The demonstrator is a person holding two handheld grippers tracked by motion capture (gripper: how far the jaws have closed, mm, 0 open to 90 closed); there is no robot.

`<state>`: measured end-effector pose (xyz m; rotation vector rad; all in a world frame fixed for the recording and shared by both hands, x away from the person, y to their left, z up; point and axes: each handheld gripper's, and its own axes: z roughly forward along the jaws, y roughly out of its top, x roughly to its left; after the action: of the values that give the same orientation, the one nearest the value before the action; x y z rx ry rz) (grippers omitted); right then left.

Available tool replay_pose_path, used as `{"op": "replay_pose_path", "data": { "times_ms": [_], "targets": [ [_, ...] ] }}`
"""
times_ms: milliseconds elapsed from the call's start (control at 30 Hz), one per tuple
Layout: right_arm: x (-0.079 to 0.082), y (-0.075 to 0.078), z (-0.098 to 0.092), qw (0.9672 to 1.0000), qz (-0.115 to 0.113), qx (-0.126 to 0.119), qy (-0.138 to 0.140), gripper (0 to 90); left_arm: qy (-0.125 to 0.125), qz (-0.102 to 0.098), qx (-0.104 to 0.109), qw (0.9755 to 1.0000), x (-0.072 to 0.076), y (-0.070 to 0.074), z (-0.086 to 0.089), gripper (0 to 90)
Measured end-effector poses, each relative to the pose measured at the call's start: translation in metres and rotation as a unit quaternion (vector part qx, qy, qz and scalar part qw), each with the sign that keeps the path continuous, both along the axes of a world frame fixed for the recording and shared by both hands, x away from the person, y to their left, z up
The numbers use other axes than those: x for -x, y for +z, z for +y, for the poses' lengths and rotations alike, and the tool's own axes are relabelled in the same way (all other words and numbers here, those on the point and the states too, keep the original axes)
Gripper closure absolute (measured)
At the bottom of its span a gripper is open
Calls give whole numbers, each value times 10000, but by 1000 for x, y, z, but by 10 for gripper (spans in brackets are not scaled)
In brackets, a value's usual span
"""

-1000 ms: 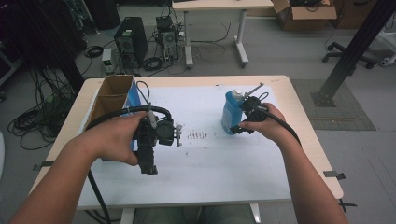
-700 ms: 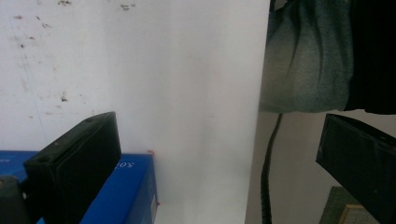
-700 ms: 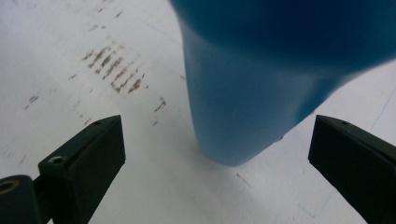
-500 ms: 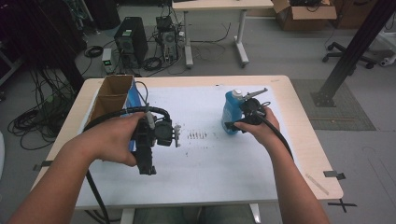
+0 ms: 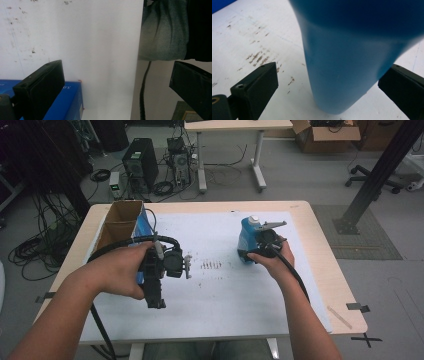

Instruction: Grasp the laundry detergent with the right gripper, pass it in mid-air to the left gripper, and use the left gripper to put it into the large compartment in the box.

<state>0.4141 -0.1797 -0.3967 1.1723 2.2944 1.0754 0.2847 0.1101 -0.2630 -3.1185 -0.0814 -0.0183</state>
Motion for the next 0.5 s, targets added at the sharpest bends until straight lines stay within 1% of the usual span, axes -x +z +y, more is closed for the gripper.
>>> {"op": "replay_pose_path", "data": {
  "times_ms": [33, 67, 100, 200, 233, 267, 300, 333, 433, 500],
  "targets": [
    [0, 0, 0, 10000, -46, -37, -8, 27, 12, 6, -6, 10000, 0, 0, 0, 2],
    [0, 0, 0, 10000, -46, -37, -8, 27, 12, 6, -6, 10000, 0, 0, 0, 2],
    [0, -1, 0, 9999, -123, -98, -50, 28, 8, 7, 9, 10000, 0, -1, 0, 2],
    [0, -2, 1, 9997, -185, -141, -79, 29, 20, 21, -5, 10000, 1, -1, 0, 2],
    [0, -3, 1, 9994, -238, -172, -156, 28, 24, 17, -5, 10000, 1, -1, 1, 2],
    [0, -3, 1, 9994, -238, -172, -156, 28, 24, 17, -5, 10000, 1, -1, 1, 2],
    [0, -4, 1, 9991, -295, -187, -246, 27, 32, 21, -4, 10000, 1, -1, 1, 2],
    [0, -4, 1, 9991, -295, -187, -246, 27, 32, 21, -4, 10000, 1, -1, 1, 2],
    [0, -6, 2, 9983, -412, -200, -364, 29, 32, 24, 0, 10000, 1, -1, 1, 3],
    [-1, -7, 3, 9979, -436, -249, -408, 28, 27, 13, -7, 10000, 1, -1, 1, 3]
  ]
}}
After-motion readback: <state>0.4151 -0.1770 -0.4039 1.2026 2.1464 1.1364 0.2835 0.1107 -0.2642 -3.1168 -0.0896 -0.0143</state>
